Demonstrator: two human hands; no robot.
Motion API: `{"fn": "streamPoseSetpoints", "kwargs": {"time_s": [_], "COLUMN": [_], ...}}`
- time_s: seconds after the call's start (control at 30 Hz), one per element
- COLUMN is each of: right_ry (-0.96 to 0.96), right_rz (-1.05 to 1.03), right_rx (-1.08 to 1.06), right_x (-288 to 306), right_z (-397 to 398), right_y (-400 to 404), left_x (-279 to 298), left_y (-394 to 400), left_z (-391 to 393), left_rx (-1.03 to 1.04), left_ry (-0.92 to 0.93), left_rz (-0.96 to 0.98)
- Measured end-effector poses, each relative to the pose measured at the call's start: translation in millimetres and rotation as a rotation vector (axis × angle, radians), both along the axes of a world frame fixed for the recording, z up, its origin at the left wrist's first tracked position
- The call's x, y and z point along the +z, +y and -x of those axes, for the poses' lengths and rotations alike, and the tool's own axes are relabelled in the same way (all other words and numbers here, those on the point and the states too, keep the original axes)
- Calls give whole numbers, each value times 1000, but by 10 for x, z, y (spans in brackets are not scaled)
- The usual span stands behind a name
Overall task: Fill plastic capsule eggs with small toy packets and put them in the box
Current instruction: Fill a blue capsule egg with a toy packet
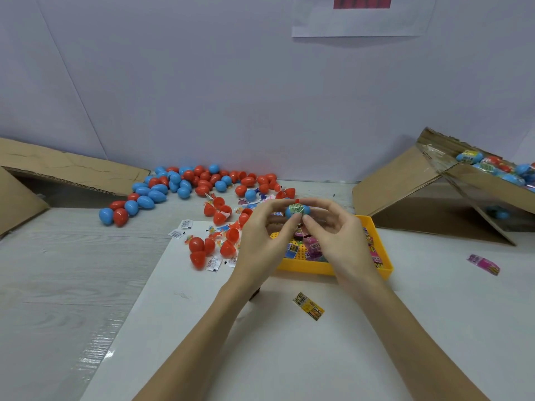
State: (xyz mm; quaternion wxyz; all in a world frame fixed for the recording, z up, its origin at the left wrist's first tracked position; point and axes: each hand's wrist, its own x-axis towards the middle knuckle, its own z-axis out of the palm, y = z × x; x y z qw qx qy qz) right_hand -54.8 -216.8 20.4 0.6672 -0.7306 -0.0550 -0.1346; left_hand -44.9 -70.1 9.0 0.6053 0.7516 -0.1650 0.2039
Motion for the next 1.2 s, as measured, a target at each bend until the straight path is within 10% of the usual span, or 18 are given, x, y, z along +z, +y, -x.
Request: {"fn": "streamPoseSetpoints", "kwargs": {"time_s": [1.0,1.2], "right_ry": [64,218], "right_rz": [45,-312], "right_rx": [20,47], "right_x": [-46,115], "right_z": [-53,-120], "right_y": [-25,-218], "left_x": [-52,-105], "left_y": [23,13], "left_z": [-66,-87], "left_rx": [93,170], "left_ry": [-92,-176], "left_rz": [-106,-291]}}
